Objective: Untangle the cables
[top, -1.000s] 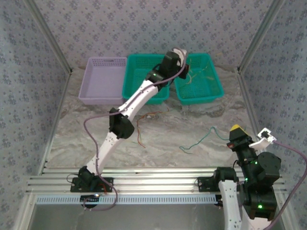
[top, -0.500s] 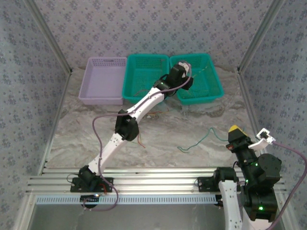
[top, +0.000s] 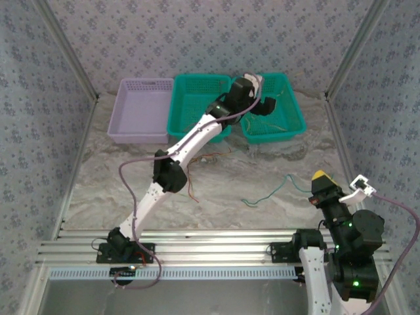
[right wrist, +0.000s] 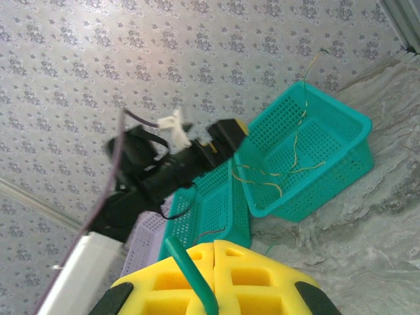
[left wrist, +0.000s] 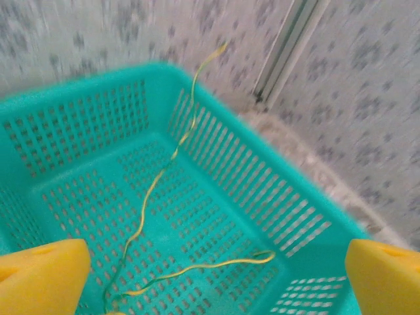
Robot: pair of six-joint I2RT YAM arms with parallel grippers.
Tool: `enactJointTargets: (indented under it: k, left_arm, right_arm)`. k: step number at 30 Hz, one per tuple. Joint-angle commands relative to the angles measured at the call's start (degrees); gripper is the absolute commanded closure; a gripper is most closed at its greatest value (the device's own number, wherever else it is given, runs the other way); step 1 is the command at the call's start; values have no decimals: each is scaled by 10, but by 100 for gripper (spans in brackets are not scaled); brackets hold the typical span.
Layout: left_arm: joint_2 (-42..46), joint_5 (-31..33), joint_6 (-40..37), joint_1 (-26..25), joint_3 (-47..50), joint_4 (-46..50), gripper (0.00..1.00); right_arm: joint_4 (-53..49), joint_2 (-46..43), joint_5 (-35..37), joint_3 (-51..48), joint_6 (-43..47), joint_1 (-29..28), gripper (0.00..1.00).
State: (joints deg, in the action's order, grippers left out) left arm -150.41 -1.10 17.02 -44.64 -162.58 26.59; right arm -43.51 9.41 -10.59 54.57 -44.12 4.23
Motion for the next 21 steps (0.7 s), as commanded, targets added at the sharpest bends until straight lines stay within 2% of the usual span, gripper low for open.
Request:
enactJointTargets:
  k: [1,6,9,13,15,18,19,21]
  left_arm:
    - [105,-27,3,5,-14,-12,0]
    - [148,11,7,4,-14,40,0]
    - [191,45,-21,2,-13,90,0]
    - [286,122,-73,-5,62,157,0]
    - [346,165,-96,-10,140,162,0]
    - [493,204,-113,-13,364,59,0]
    - [545,215,-118,-12,439,21,0]
    - [615,237,-122,-9,536,4,0]
  right_arm:
    - [36,12,-16,-8,-13,1,100]
    - [60,36,-25,-4,-16,1,100]
    - [78,84,-47,9,-5,2,100]
    - [117,177,-82,34,1,1,100]
    - [157,220,-92,39,-9,-3,100]
    - [201,302,-80,68,4,-38,100]
    - [212,331,-57,82,15,-67,100]
    - [221,382,3,115,42,-135,100]
